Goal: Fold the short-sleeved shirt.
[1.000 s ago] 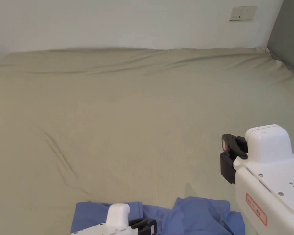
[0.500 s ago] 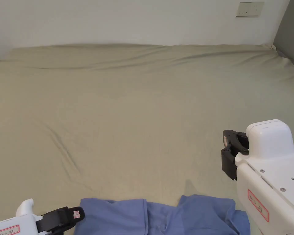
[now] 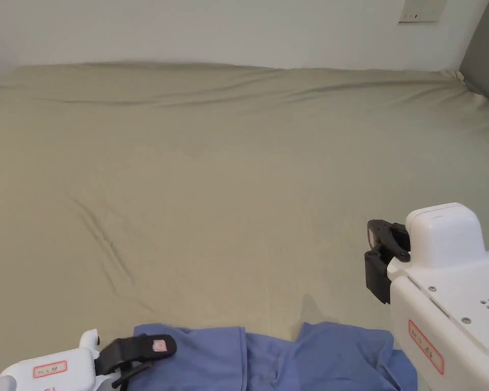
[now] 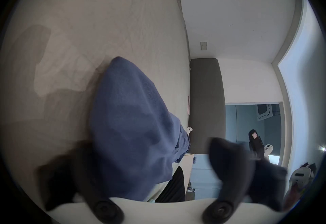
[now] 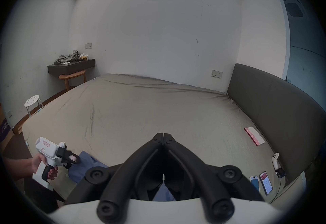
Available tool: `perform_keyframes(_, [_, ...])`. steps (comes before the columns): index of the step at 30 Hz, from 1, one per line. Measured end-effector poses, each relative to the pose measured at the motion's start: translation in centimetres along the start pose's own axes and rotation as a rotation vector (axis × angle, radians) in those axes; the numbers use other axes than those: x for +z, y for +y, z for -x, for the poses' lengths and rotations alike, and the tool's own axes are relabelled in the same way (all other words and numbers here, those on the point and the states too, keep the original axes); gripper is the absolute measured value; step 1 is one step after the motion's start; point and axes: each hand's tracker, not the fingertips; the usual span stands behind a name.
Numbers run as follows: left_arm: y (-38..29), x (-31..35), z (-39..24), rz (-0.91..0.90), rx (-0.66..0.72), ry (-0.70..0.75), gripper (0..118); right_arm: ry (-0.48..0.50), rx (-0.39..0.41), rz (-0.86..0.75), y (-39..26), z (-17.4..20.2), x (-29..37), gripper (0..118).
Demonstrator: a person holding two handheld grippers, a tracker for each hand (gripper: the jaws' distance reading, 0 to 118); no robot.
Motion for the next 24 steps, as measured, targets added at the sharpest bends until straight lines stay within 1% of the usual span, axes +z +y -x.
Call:
perform_keyframes(1, [-0.2, -0.7, -0.3, 0.008, -0.025, 0.147, 11, 0.003, 0.003, 0.000, 0.0, 0.1, 0.0, 0])
perform_keyframes(2, [-0.5, -1.6, -0.8, 0.023, -0.119, 0.324, 11, 0.006, 0.005, 0.001, 0.0, 0.3, 0.0, 0])
perform_keyframes(3, [-0.6, -2.2, -1.3, 0.050, -0.184, 0.377, 11, 0.009, 0.006, 0.002, 0.0, 0.4, 0.0, 0])
perform_keyframes(4, [-0.7, -1.8, -2.0, 0.023, -0.221, 0.278, 11, 0.012, 0.008, 0.003, 0.0, 0.5, 0.0, 0])
perform_keyframes(5, [-0.8, -1.8, -3.0, -0.003, -0.219, 0.316, 11, 0.013, 0.011, 0.003, 0.1, 0.6, 0.0, 0])
perform_keyframes(6, [-1.0, -1.9, -3.9, -0.022, -0.252, 0.376, 11, 0.013, 0.015, 0.003, 0.1, 0.7, 0.1, 0])
perform_keyframes(7, [-2.1, 0.0, -3.9, -0.040, -0.321, 0.442, 11, 0.013, 0.020, 0.001, 0.1, 0.7, 0.1, 0])
perform_keyframes(8, [-2.4, 0.0, -4.7, -0.044, -0.383, 0.481, 11, 0.012, 0.023, 0.000, 0.2, 0.8, 0.2, 0])
perform_keyframes(11, [-3.5, 0.1, -7.1, -0.050, -0.484, 0.493, 11, 0.014, 0.022, -0.004, 0.4, 0.9, 0.3, 0])
perform_keyframes(14, [-4.1, 0.8, -8.7, -0.066, -0.503, 0.508, 11, 0.016, 0.023, -0.010, 0.6, 1.2, 0.5, 0])
perform_keyframes(17, [-4.3, 2.4, -10.0, -0.115, -0.595, 0.597, 11, 0.025, 0.030, -0.015, 0.7, 1.6, 0.6, 0])
perform_keyframes(18, [-4.2, 3.1, -10.3, -0.132, -0.606, 0.616, 11, 0.027, 0.032, -0.016, 0.7, 1.8, 0.6, 0])
perform_keyframes(19, [-1.6, 5.7, -7.0, -0.153, -0.601, 0.636, 11, 0.031, 0.033, -0.017, 0.7, 1.9, 0.6, 0])
perform_keyframes(21, [-0.9, 8.1, -7.0, -0.192, -0.580, 0.681, 11, 0.036, 0.033, -0.019, 0.8, 2.0, 0.6, 0])
perform_keyframes(22, [-0.7, 9.4, -7.2, -0.220, -0.581, 0.724, 11, 0.040, 0.032, -0.021, 0.8, 2.1, 0.6, 0])
perform_keyframes(24, [-0.9, 11.0, -8.3, -0.279, -0.621, 0.870, 11, 0.045, 0.030, -0.025, 0.9, 2.2, 0.5, 0])
